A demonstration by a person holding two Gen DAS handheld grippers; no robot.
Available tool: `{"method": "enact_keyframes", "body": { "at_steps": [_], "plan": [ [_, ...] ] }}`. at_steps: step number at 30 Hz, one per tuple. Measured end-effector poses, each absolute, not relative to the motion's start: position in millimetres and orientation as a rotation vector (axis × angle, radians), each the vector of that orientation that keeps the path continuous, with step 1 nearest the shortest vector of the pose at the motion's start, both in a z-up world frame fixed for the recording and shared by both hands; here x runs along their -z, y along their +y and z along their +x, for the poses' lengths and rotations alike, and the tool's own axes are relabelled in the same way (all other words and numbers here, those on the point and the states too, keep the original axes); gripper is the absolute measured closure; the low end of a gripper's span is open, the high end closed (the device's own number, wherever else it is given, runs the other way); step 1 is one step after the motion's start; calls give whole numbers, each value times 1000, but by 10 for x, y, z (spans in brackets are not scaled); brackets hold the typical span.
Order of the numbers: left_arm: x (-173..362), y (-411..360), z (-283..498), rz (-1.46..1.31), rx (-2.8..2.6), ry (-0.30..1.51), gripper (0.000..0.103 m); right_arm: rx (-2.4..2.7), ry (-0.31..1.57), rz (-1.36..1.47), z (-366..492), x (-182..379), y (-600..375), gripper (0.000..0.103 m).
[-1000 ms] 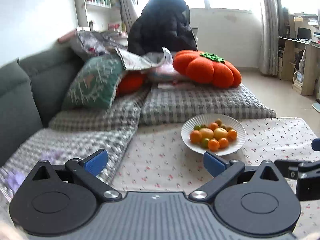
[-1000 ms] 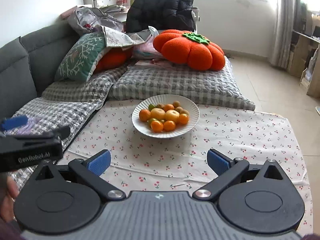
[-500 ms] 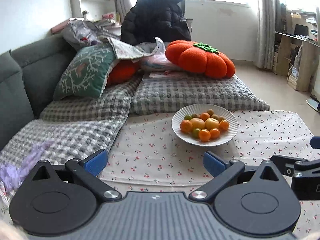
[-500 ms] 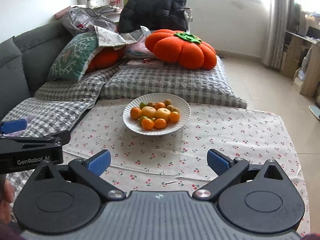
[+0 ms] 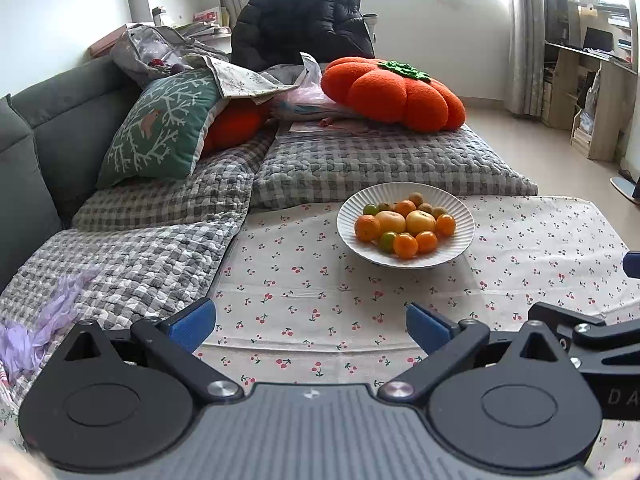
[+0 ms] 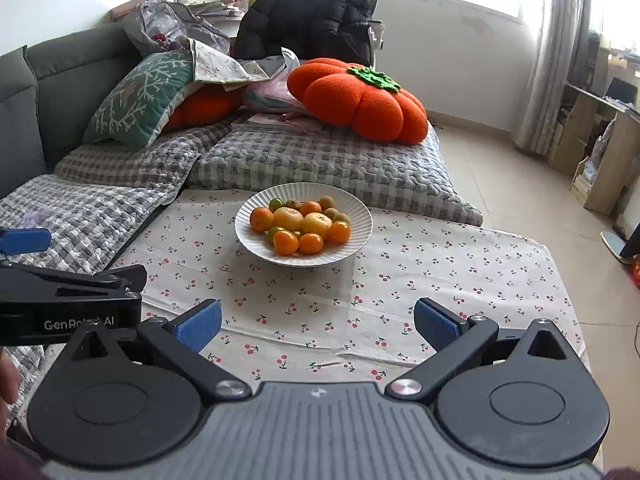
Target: Organize fruits
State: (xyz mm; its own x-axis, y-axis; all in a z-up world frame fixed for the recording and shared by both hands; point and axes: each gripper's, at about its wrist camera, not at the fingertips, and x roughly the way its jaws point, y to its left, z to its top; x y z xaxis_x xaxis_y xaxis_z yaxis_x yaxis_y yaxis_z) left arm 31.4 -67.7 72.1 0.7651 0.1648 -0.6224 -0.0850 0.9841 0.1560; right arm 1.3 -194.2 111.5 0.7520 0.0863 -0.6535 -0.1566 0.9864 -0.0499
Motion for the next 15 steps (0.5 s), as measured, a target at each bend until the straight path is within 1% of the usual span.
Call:
{"method": "enact_keyframes", "body": {
  "at_steps": [15],
  "plan": [
    [-701, -674, 336, 125, -122, 693, 3, -142, 710, -98, 12, -1106, -1930, 0]
  ]
}}
